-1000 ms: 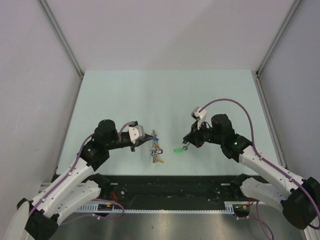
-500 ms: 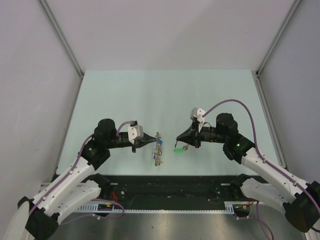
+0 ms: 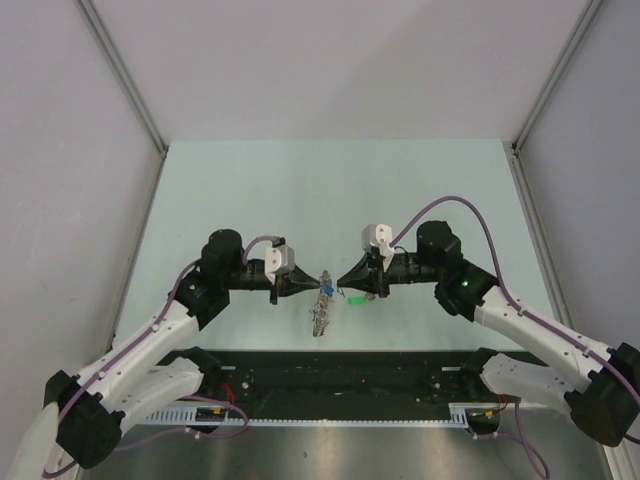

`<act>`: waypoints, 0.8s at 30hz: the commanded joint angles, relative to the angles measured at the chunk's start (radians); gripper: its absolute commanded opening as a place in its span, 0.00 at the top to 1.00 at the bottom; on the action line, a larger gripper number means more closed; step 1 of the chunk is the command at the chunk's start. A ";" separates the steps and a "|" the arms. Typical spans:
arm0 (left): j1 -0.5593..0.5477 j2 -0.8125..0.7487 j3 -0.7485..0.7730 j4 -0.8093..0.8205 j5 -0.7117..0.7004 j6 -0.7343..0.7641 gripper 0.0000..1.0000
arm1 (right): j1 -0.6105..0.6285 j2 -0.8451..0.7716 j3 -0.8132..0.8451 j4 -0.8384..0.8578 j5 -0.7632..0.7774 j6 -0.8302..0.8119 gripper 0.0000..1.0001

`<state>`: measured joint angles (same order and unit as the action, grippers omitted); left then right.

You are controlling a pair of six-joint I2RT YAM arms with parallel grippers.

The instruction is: Put the keys on the keyring

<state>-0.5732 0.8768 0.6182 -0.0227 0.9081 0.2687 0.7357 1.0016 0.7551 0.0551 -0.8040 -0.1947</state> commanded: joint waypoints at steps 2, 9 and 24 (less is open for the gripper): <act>0.003 -0.006 0.055 0.052 0.071 0.018 1.00 | 0.059 0.049 0.078 -0.041 0.057 -0.103 1.00; 0.003 -0.016 0.046 0.068 0.063 0.014 1.00 | 0.126 0.075 0.085 -0.051 0.172 -0.141 1.00; 0.003 -0.136 -0.169 0.457 -0.084 -0.411 1.00 | 0.105 0.005 0.018 0.060 0.217 -0.066 1.00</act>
<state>-0.5732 0.7815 0.4683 0.2691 0.8597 -0.0250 0.8574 1.0374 0.7815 0.0269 -0.5671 -0.2958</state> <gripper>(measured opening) 0.004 0.009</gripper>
